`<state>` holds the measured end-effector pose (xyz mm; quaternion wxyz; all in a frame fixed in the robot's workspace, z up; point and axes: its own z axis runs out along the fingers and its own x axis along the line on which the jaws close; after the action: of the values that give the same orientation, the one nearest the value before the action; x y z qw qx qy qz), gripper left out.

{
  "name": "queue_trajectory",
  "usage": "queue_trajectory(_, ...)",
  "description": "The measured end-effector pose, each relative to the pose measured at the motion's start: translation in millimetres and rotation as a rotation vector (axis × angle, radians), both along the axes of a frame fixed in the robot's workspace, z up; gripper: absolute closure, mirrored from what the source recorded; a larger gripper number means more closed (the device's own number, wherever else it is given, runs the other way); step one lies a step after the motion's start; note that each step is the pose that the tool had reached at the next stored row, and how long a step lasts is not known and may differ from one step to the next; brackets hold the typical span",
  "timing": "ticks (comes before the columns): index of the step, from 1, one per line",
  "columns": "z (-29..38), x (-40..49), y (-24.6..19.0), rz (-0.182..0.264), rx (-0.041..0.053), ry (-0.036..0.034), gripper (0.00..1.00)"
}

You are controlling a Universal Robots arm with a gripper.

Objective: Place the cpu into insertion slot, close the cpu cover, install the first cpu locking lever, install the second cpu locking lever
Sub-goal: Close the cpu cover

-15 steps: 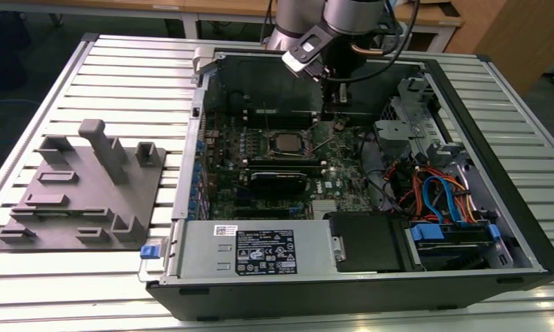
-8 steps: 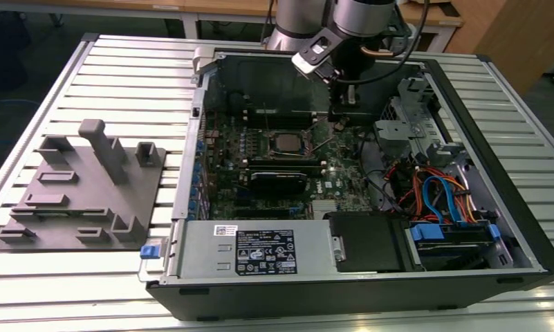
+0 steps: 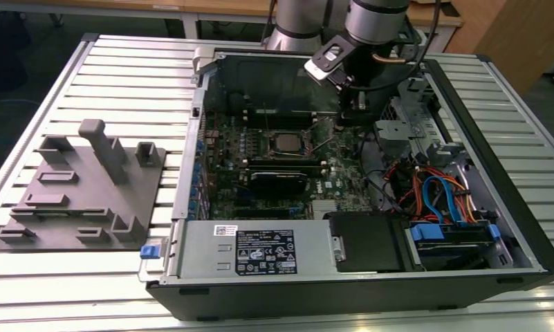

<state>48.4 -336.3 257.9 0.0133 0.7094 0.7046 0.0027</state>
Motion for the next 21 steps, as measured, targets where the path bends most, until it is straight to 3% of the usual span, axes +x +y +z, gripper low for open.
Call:
queue_trajectory(9,-15.0,2.9,1.0,0.000,0.0000,0.0158,0.90)
queue_trajectory(21,-16.9,-1.1,2.2,0.000,0.0009,0.0177,0.90)
